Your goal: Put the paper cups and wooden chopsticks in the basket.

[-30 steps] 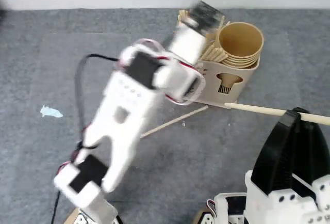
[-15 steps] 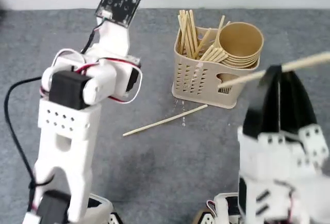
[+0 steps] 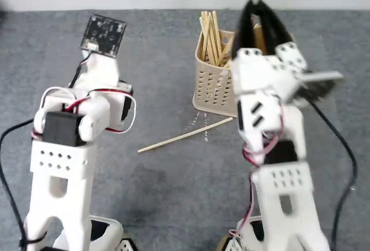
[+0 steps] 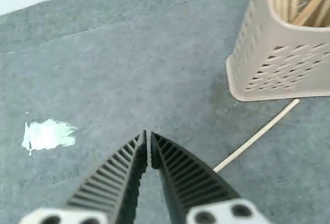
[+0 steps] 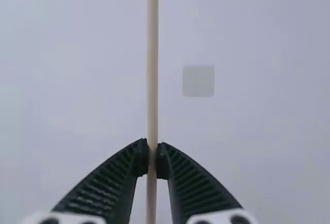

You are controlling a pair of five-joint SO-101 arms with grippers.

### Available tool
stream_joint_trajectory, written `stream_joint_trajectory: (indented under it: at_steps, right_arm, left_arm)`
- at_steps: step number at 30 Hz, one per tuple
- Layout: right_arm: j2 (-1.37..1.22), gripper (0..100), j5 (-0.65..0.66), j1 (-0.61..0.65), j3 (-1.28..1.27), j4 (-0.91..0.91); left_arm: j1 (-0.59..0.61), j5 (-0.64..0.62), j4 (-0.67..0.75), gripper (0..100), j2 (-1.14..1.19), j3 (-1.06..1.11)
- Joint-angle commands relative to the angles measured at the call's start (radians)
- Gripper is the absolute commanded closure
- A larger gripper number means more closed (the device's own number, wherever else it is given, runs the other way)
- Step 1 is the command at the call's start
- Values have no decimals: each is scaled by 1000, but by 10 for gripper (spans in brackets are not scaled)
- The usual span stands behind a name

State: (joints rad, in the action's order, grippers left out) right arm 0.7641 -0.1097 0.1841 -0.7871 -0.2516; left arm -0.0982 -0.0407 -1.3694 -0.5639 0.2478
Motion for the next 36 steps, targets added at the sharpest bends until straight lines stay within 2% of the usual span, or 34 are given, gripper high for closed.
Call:
stream_joint_trajectory:
  at_steps: [1, 7, 10, 16, 18, 22, 27, 29, 36]
  right_arm:
    - [-136, 991, 52, 25, 11, -139]
    - [-335, 990, 81, 31, 12, -297]
    - [-400, 974, 91, 30, 12, -318]
    - [-369, 753, 133, 48, 12, -268]
    - [-302, 753, 132, 48, 5, -196]
    - [-110, 827, 112, 48, 3, 39]
    - [156, 931, -11, 38, 3, 292]
    - [248, 961, -35, 16, 3, 377]
    - [487, 974, -198, -99, 3, 667]
  left_arm:
    - [11, 9, 38, 988, -72, 36]
    - [5, 21, 38, 988, -118, 105]
    - [5, 21, 38, 988, -124, 120]
    - [3, 21, 38, 988, -124, 120]
    - [3, 21, 55, 988, -118, 120]
    - [-5, 21, 89, 988, -117, 136]
    - [-143, 127, 95, 987, -115, 206]
    - [-187, 127, 101, 987, -115, 229]
    - [-227, 130, 98, 987, 48, 211]
